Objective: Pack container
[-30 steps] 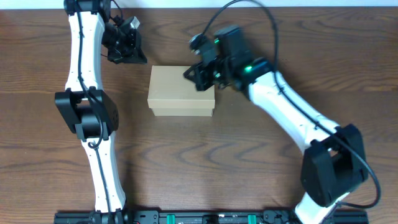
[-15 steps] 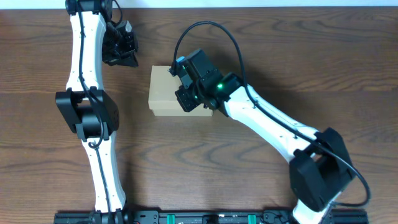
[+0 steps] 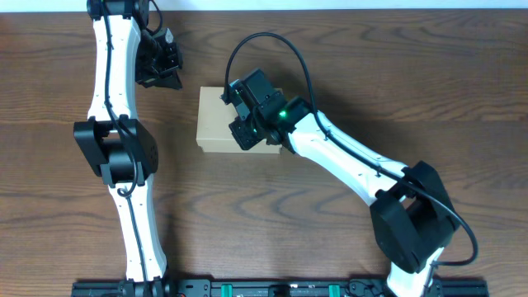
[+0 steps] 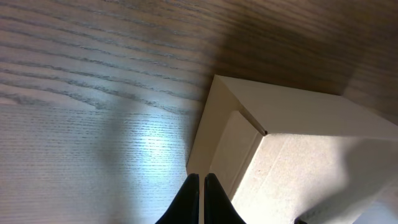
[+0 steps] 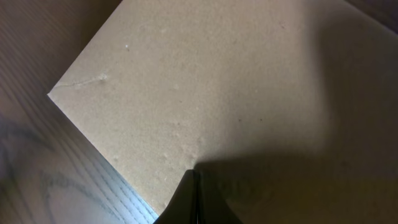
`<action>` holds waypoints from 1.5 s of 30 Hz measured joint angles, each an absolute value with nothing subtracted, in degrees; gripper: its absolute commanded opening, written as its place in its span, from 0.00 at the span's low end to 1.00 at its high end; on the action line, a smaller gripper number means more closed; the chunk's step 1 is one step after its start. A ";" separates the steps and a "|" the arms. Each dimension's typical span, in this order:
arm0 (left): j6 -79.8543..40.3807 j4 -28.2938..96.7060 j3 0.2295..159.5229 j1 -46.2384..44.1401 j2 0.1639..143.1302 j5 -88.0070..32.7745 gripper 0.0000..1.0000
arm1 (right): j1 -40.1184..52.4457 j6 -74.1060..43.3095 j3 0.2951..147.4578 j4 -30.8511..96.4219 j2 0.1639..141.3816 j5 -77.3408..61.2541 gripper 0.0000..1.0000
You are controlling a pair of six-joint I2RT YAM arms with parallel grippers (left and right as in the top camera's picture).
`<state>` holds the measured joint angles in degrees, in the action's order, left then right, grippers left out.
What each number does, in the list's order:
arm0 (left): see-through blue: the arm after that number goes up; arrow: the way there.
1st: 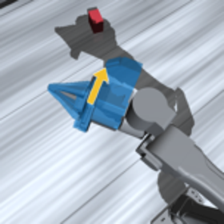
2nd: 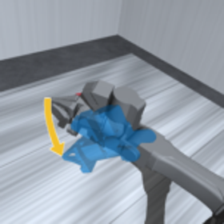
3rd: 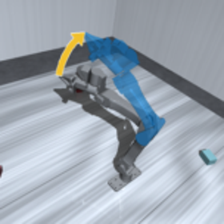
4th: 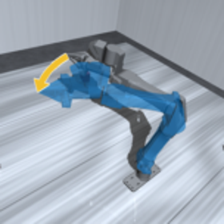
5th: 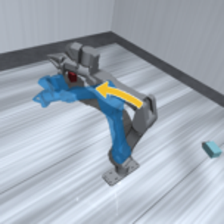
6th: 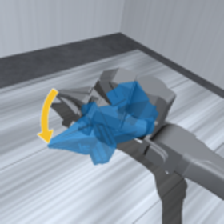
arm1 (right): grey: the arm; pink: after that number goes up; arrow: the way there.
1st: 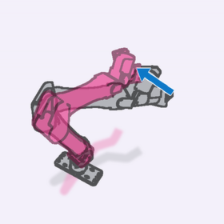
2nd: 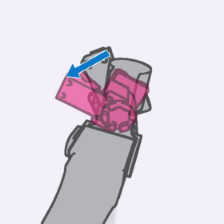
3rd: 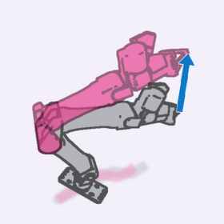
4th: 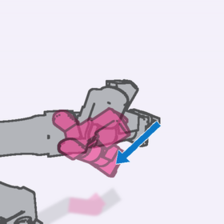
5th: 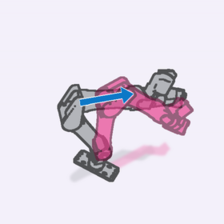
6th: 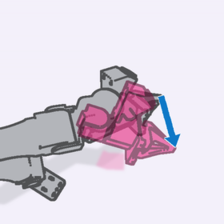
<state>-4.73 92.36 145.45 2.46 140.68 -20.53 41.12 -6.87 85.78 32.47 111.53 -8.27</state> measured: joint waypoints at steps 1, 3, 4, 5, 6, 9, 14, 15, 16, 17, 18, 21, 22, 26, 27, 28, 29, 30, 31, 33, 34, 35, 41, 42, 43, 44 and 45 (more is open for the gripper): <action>-4.73 92.36 145.45 2.46 140.68 -20.45 0.05 | 41.12 -6.70 85.78 32.29 111.50 -8.27 0.01; -4.73 92.36 145.45 2.46 140.57 -19.90 0.05 | 41.12 -6.02 85.76 31.94 111.37 -8.27 0.01; -4.73 92.36 145.45 2.46 140.33 -19.25 0.05 | 41.12 -5.52 85.67 31.83 111.13 -8.19 0.01; -4.73 92.36 145.45 2.46 140.09 -18.90 0.05 | 41.12 -5.13 85.54 31.77 110.78 -8.03 0.11; -4.71 92.36 145.45 2.46 139.59 -18.41 0.06 | 41.10 -4.95 85.41 31.66 110.32 -8.03 0.31; -4.47 92.36 145.45 2.46 137.12 -17.41 0.42 | 41.10 -4.01 85.21 31.24 107.50 -7.75 0.99; -4.71 92.36 145.45 2.46 130.67 -16.78 0.96 | 41.06 -3.90 85.21 31.38 100.38 -6.79 0.99; -4.75 92.36 145.45 2.46 129.56 -16.67 0.96 | 41.01 -4.12 85.21 31.92 98.94 -6.57 0.99; -4.89 92.36 145.51 2.46 128.35 -16.69 0.96 | 40.82 -4.38 85.21 32.42 97.41 -6.59 0.99; -4.91 92.36 145.56 2.46 127.63 -16.75 0.96 | 40.66 -4.47 85.21 32.91 96.20 -6.57 0.99; -4.89 92.33 145.58 2.46 126.69 -16.84 0.95 | 40.38 -4.47 85.21 33.80 94.98 -6.55 0.99; -4.64 92.33 145.60 2.46 124.29 -17.41 0.95 | 39.13 -3.64 85.19 38.41 91.05 -6.33 0.99; -4.45 92.33 145.60 2.46 123.39 -17.50 0.95 | 38.68 -3.22 85.14 40.23 89.65 -6.31 0.99; -3.53 92.33 145.51 2.46 117.95 -17.67 0.95 | 35.46 -0.97 82.78 46.30 81.10 -6.17 0.99; -3.25 92.33 145.08 2.46 116.33 -17.65 0.95 | 34.63 -0.58 81.47 46.35 78.63 -6.20 0.99; -2.96 92.33 144.22 2.46 114.34 -17.67 0.95 | 33.67 -0.12 79.68 46.41 75.50 -6.04 0.99; -2.70 92.33 142.74 2.46 111.90 -17.72 0.95 | 32.71 0.34 77.65 46.44 72.25 -5.87 0.99; -2.50 92.33 140.97 2.46 109.36 -17.69 0.95 | 31.75 0.71 74.98 46.15 68.14 -5.85 0.99; -2.20 92.33 138.91 2.46 106.83 -17.80 0.95 | 31.18 0.82 73.17 46.17 65.28 -5.80 0.99; -1.54 92.31 133.78 2.46 101.78 -17.85 0.95 | 29.85 1.15 67.90 45.67 57.34 -5.72 0.99; -1.45 92.29 131.55 2.46 99.92 -17.82 0.95 | 29.63 1.28 66.00 45.63 54.37 -5.74 0.99; -1.41 92.25 128.35 2.46 97.51 -17.85 0.95 | 29.43 1.41 63.86 45.69 50.96 -5.74 0.99; -1.52 88.53 107.07 2.46 82.19 -17.85 0.95 | 29.10 2.00 54.78 46.52 33.82 -5.78 0.99; -1.52 87.26 104.22 2.46 79.77 -17.80 0.95 | 29.08 1.98 53.91 46.52 32.05 -5.78 0.99; -1.65 86.26 100.79 2.46 76.38 -17.82 0.95 | 29.08 2.00 53.23 46.50 30.55 -5.76 0.99; -1.74 85.56 97.43 2.46 72.75 -17.80 0.95 | 29.04 2.00 52.58 46.57 29.15 -5.76 0.99; -1.89 84.90 93.76 2.48 68.38 -17.82 0.96 | 29.04 2.00 52.07 46.57 28.10 -5.76 0.99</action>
<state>-1.89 84.90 93.76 2.48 68.38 -17.82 29.04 2.00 52.07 46.57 28.10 -5.76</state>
